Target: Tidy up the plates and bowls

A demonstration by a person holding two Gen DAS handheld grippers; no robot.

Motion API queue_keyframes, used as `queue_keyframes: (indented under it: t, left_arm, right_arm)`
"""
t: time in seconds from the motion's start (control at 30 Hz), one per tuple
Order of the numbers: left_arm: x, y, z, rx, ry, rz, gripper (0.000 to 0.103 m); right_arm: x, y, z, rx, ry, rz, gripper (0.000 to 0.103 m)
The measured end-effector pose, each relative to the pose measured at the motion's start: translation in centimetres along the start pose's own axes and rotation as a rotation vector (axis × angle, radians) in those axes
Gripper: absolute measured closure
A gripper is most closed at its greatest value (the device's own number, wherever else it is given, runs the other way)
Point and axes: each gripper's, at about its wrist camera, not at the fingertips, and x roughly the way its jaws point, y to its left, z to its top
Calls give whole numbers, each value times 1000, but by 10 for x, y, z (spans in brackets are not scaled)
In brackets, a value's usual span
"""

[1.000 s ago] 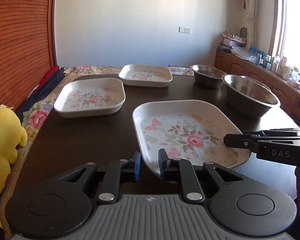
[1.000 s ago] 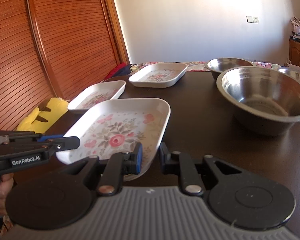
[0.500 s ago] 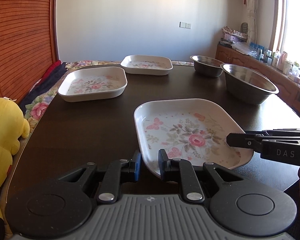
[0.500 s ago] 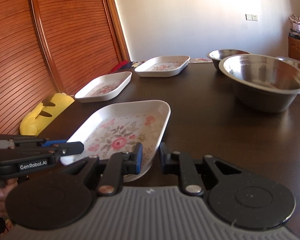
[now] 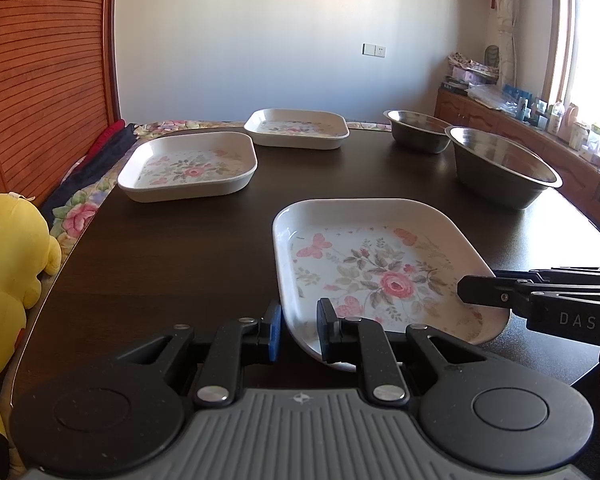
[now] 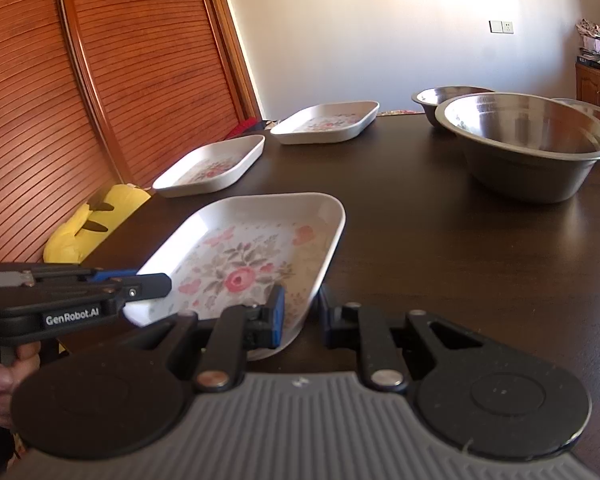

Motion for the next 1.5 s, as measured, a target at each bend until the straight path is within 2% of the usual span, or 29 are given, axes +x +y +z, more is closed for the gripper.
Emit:
queue_keyframes:
  t: [0.43,0.77,0.93,1.1,1.23,1.37,1.5]
  left_arm:
    - [-7,15,8,-39,-26,13,83]
    - [-6,39,43,-32,-78,38,70]
    - [2,59,60,-29,-82,56,65]
    - [14,82,74,-37,-78,77,58]
    - [26,102,83,-52,-74,85,48]
    - [39,120,92,-65,-67,90,48]
    - [52,135,99,-74,-60,97,48]
  right_arm:
    - [-7,-4,6,4,-25,-1,82]
    - [-17,4,51,-109,-106,4,79]
    - [-2,13,74,-163,-93,32,71]
    - [18,24,92,-202,-64,62,70]
    - [35,35,104,-226,-38,85,67]
    - [57,45,116,-239,-6,98,57]
    - [77,53,125,-242,29,108,57]
